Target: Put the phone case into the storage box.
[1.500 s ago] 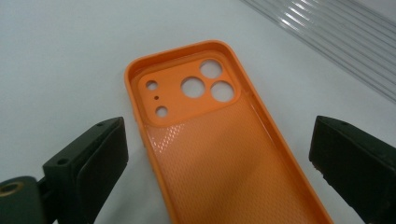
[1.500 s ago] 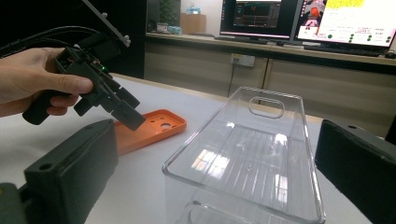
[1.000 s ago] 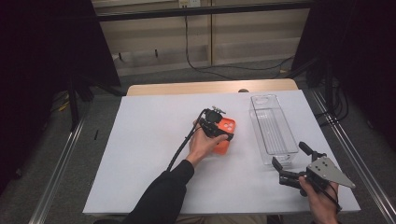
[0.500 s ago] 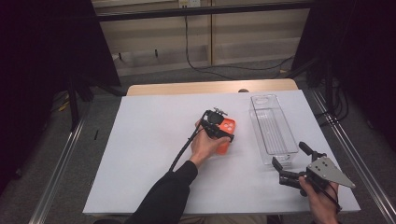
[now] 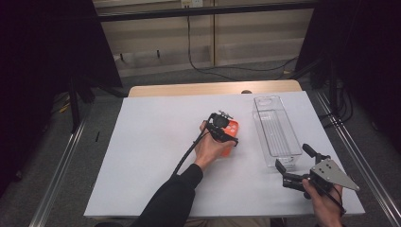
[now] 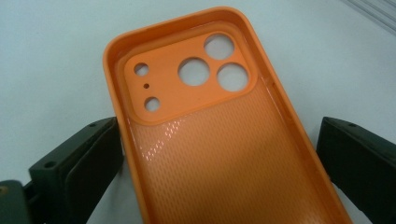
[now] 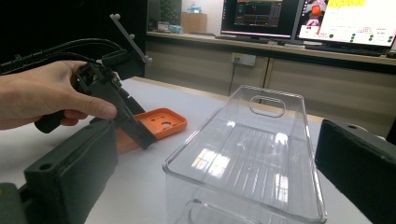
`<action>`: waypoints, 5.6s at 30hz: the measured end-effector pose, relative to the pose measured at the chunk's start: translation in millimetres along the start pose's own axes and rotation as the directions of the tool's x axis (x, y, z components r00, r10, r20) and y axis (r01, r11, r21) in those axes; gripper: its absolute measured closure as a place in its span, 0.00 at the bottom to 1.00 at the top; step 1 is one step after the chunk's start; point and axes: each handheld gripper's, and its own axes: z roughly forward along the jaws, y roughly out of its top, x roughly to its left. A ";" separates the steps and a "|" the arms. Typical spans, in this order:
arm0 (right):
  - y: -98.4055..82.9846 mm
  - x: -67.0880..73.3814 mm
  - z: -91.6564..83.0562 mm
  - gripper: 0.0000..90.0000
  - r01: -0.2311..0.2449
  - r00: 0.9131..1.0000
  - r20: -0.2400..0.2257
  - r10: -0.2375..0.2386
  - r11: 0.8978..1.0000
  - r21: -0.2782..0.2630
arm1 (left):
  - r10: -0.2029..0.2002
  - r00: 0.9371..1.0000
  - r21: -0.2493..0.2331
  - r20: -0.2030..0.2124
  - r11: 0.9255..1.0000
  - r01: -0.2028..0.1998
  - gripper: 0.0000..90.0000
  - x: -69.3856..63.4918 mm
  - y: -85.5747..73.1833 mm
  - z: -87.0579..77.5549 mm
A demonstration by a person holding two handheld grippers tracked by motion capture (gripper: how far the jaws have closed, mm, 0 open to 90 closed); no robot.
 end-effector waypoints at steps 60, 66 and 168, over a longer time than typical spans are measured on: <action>-0.4 -0.2 0.0 0.00 0.001 1.000 0.003 -0.001 1.000 0.003 | 0.052 0.998 -0.125 0.020 0.991 -0.049 0.15 5.8 -10.2 -43.6; -0.4 -0.5 -0.3 0.00 0.002 1.000 0.004 -0.002 1.000 0.003 | 0.053 0.999 -0.165 0.001 0.985 -0.052 0.15 9.8 -14.0 -52.7; 30.7 72.4 63.1 0.03 -0.056 0.969 -0.230 0.086 0.989 0.135 | 0.246 0.966 -0.332 -0.075 0.907 -0.257 0.15 -11.8 -121.2 -144.2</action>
